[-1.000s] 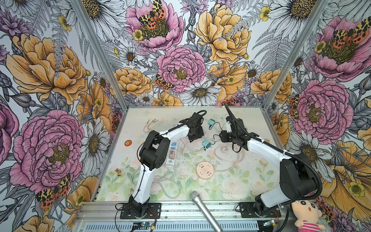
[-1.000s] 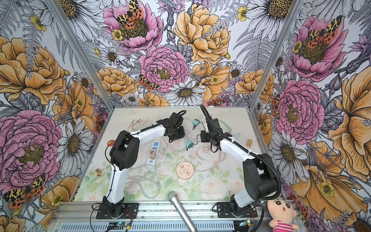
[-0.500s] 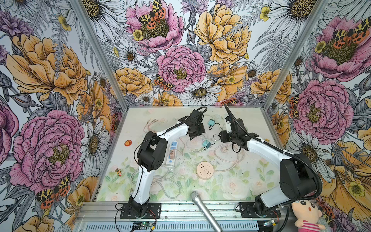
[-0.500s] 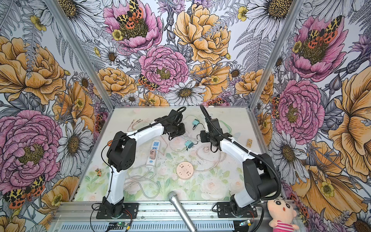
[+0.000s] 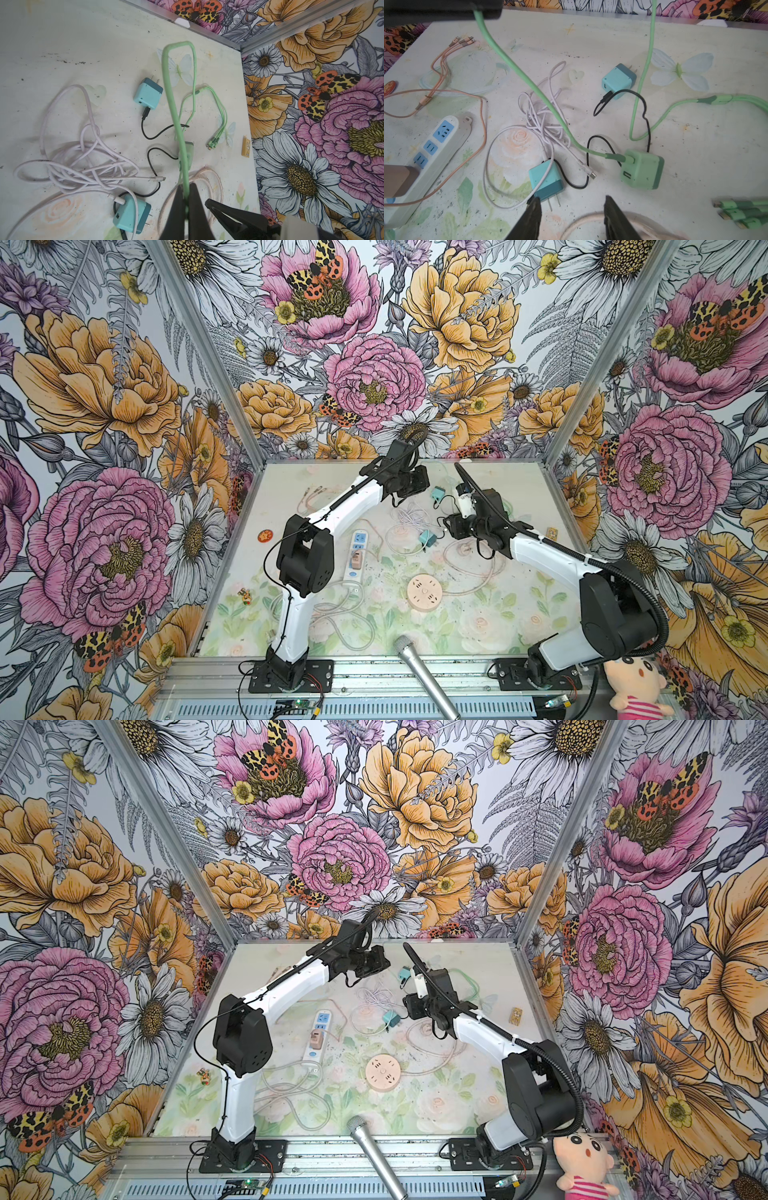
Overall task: Insert the plug
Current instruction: 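Lift the green cable with the left gripper while the right gripper reaches its brick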
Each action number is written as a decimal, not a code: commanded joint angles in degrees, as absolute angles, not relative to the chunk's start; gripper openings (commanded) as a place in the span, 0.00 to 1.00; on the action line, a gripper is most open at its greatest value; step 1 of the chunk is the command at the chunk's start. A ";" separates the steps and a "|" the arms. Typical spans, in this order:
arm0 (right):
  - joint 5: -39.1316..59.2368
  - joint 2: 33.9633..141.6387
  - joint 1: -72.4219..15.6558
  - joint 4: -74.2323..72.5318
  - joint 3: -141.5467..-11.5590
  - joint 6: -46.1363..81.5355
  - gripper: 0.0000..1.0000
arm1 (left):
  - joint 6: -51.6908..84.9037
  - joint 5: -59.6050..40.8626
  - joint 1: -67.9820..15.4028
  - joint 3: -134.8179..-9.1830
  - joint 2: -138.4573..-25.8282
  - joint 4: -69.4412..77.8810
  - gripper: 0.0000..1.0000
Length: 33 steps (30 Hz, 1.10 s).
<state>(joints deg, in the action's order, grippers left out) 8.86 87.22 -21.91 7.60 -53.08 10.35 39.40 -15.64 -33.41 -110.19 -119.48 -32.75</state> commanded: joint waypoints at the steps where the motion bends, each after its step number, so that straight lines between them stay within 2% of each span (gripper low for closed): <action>1: 8.09 89.46 -23.05 5.24 -55.71 7.88 0.50 | 37.19 -18.52 -33.05 -112.28 -117.15 -33.55 0.00; 5: 5.11 90.98 -23.44 4.75 -56.69 7.08 0.51 | 36.41 -18.86 -33.05 -113.01 -117.07 -34.50 0.00; 11: -7.68 92.02 -23.49 4.75 -55.34 9.24 0.52 | 35.79 -19.47 -33.00 -114.28 -117.41 -35.04 0.00; 14: -10.40 92.50 -23.55 4.05 -53.84 11.10 0.52 | 35.51 -20.34 -32.96 -116.15 -118.74 -35.92 0.00; 22: -7.39 95.21 -23.50 -0.27 -51.66 11.25 0.58 | 35.51 -22.40 -33.31 -120.82 -122.09 -37.16 0.00; 33: 5.54 98.42 -23.54 -9.30 -51.36 7.79 0.60 | 34.80 -23.45 -33.41 -123.11 -123.55 -39.11 0.00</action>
<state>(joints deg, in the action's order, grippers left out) 0.23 97.38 -23.44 -3.62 -51.77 8.19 35.99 -21.87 -33.41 -121.32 -123.02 -38.68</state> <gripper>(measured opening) 0.600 0.054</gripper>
